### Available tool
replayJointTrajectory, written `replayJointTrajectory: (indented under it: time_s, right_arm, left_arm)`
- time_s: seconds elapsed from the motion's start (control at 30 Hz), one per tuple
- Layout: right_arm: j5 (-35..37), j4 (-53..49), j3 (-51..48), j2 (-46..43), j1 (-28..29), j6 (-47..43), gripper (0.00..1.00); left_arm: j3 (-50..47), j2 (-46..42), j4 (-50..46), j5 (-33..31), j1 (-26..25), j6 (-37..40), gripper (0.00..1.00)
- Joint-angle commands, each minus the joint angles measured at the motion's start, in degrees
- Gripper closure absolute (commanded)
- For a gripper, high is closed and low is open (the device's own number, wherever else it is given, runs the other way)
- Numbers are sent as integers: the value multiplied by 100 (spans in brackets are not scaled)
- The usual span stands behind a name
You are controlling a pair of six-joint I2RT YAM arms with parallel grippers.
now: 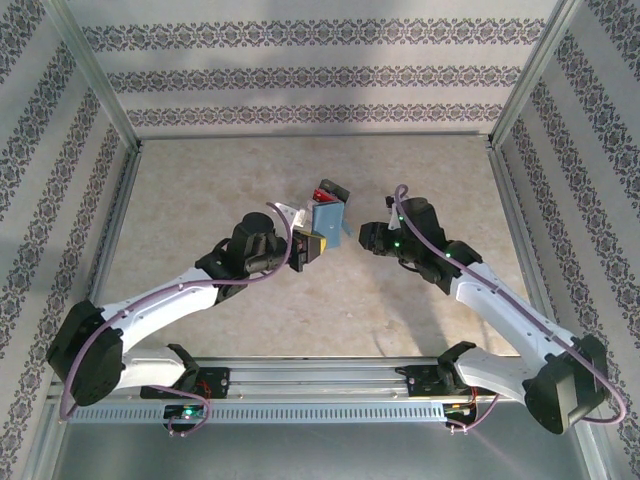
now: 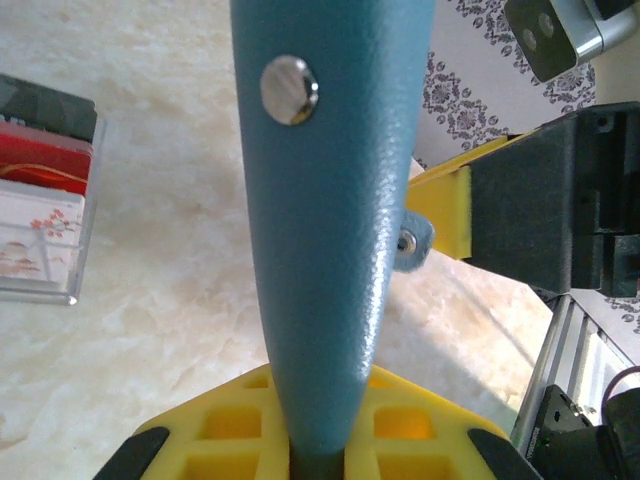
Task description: Take the credit cards out of the card holder
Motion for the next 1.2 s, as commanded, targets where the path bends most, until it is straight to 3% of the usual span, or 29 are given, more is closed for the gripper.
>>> replayJointTrajectory:
  time_s: [0.0,0.33,0.53,1.07,1.17]
  right_arm:
    - [-754,391,-191,-310,-104,-473,58]
    - [-2348,1819,-534,-1073,-190,-617,23]
    - [-3012,2003,-473,-964,-204,-560,24]
    - [-3073,2058,-655,-873,-258,-520,28]
    - [-3207,2150,-683,-905,-270,-491,34]
  left_arm:
    - [326,-245,-496,247,93,513,100]
    - [826,-369,-1672,1015,132,1482,100]
    - [895,-443,-1780,1629,132,1713,100]
    - [672,-609,-1288,2405,127,1519,100]
    - [689,-613,-1297,2494,132,1540,100]
